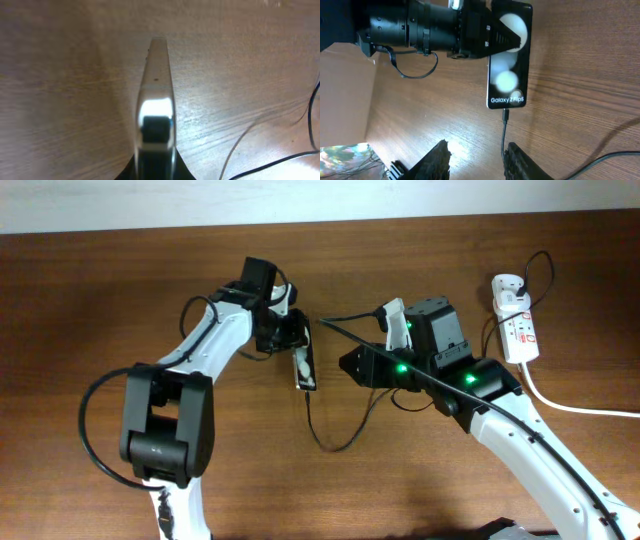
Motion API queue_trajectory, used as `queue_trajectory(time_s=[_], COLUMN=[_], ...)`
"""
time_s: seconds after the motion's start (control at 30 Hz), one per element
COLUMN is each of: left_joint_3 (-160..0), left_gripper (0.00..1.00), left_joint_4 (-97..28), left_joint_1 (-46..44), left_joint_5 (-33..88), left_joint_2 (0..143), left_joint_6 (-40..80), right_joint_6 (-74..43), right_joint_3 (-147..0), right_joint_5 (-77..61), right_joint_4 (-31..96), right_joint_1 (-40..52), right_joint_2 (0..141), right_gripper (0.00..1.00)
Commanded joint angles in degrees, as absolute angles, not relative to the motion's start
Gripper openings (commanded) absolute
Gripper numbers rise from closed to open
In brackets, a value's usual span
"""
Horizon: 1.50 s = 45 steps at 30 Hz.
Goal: Plug charger to phone and switch on socket
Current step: 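Lower the plugged-in phone onto the table with the left gripper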
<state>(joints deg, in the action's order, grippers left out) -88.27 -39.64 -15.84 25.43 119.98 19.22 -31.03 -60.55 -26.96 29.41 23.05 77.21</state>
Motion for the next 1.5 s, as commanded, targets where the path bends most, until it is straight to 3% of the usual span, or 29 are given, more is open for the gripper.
queue_trajectory(time_s=[0.0, 0.6, 0.97, 1.17, 1.47], left_joint_3=[-88.07, -88.07, -88.07, -88.07, -88.07], left_gripper=[0.00, 0.00, 0.00, 0.20, 0.38], left_joint_4=[-39.94, -41.23, -40.66, -41.06, -41.47], left_joint_1=[-16.40, -12.51, -12.64, -12.62, -12.62], left_joint_5=[26.37, 40.80, 31.00, 30.98, 27.94], left_joint_2=[118.52, 126.80, 127.28, 127.28, 127.28], left_joint_6=[18.33, 20.95, 20.93, 20.91, 20.91], right_joint_6=[-30.22, -30.22, -30.22, -30.22, -30.22], right_joint_3=[-61.17, -61.17, -61.17, -61.17, -61.17], right_joint_5=[-26.24, -26.24, -24.80, -24.80, -24.80], right_joint_4=[29.41, 31.27, 31.31, 31.31, 31.31], right_joint_1=[22.85, 22.85, 22.85, 22.85, 22.85], right_joint_2=[77.25, 77.25, 77.25, 77.25, 77.25], right_gripper=[0.38, 0.38, 0.38, 0.39, 0.39])
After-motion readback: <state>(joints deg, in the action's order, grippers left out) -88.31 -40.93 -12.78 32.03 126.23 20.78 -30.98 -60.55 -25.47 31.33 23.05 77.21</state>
